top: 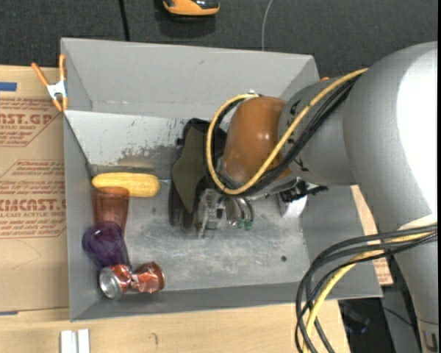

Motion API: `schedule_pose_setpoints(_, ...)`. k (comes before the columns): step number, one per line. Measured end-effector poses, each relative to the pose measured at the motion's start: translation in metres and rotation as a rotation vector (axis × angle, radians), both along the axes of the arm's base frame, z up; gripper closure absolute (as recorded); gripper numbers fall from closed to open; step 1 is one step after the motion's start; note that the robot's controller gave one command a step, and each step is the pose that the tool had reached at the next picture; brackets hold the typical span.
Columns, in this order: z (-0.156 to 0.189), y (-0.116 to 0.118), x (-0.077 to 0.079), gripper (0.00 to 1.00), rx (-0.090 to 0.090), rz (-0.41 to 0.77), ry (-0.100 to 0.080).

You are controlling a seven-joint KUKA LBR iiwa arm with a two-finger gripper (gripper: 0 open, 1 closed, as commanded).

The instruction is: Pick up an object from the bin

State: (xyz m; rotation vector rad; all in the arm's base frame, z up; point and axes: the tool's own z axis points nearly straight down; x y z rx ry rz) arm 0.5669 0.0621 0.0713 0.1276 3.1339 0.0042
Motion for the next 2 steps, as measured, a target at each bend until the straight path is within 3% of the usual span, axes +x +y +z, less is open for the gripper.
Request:
schedule_pose_setpoints(1,0.000,0.000,0.000,1.00,0.000,0.000,0.000)
schedule_pose_setpoints(2,0.134,0.009,0.004,1.00,-0.001,0.023,0.003)
